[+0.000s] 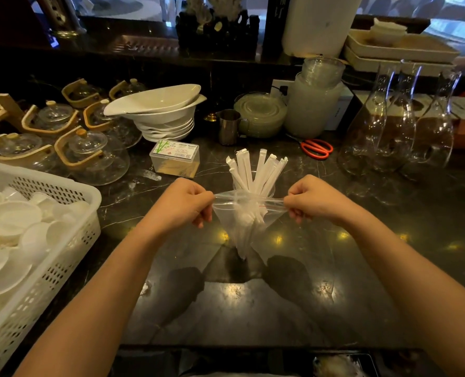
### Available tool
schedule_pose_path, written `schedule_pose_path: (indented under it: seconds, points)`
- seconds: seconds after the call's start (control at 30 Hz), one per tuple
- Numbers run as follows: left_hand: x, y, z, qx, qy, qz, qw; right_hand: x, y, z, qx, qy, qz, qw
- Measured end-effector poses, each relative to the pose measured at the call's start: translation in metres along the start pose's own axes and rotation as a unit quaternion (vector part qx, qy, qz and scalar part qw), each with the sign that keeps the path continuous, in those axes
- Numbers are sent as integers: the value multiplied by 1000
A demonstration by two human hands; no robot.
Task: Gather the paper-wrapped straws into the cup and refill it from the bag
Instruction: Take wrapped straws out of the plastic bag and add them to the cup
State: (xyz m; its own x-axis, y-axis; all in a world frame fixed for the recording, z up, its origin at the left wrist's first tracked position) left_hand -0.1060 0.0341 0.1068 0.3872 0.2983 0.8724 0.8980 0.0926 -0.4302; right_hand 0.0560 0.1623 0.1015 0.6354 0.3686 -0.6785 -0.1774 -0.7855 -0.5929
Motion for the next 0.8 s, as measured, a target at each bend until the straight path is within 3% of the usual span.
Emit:
schedule_pose_path:
  seconds: [0.17,0.47,0.63,0.73,0.8]
  points:
    - [14,3,4,6,18,31,999,-7,-4,0,37,1,-79,996]
    - [49,27,18,-87,76,68,991,-69,9,7,18,-134,-81,988]
    - [42,22,10,-96,120,-26,988,-85,9,11,11,-141,-46,989]
    - [-10,25,-3,-135,14,-88,987,-92,-1,6,34,-172,8,984]
    - [-47,46,-15,-203,-78,-148,965,-99,-9,1,53,-198,49,977]
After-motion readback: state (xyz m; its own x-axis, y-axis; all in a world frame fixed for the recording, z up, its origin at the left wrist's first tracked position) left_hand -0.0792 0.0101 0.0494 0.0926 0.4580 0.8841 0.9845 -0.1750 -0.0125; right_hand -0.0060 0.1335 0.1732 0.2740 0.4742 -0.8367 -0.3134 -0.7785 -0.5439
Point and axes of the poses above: each hand's wrist, its own z-axis towards the middle knuckle, its own y-axis out of the palm, x = y × z, the point moved 8 cm from there along z, towards the middle knuckle, and after that the axes turned 13 degrees about -x, right-handed, at the moved point
